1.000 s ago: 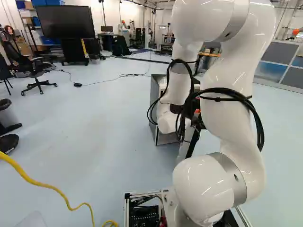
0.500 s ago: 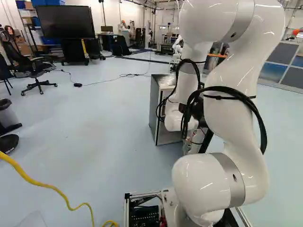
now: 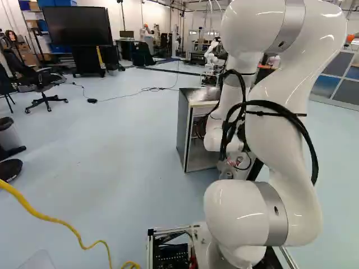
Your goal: Grab a drink from the fridge
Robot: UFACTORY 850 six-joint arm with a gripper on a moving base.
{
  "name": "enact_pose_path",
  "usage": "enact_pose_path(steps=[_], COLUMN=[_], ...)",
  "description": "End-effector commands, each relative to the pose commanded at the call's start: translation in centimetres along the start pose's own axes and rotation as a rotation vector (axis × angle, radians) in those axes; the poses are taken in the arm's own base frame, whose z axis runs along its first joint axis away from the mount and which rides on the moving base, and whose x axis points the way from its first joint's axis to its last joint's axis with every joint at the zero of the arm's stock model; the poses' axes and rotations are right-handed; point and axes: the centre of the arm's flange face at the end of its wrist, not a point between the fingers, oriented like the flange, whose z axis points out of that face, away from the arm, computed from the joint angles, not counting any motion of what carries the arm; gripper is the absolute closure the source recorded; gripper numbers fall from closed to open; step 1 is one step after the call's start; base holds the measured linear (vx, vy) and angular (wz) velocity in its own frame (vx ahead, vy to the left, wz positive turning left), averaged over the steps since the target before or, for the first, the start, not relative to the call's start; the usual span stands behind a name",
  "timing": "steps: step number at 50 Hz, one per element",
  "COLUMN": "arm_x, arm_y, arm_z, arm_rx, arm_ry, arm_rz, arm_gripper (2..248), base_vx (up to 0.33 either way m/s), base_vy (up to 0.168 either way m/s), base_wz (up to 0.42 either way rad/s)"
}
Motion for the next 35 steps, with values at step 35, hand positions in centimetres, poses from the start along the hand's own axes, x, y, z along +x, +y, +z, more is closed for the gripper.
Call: enact_pose_path(steps=[35], arm_x=[0.9], arm_y=[-2.2], arm_z=[5.5], arm_rx=[-0.114], arm_ry=[0.017], arm_rz=[0.08], arm_gripper=[3], base_vx=[0.0], base_vy=[0.0], base_wz=[0.0])
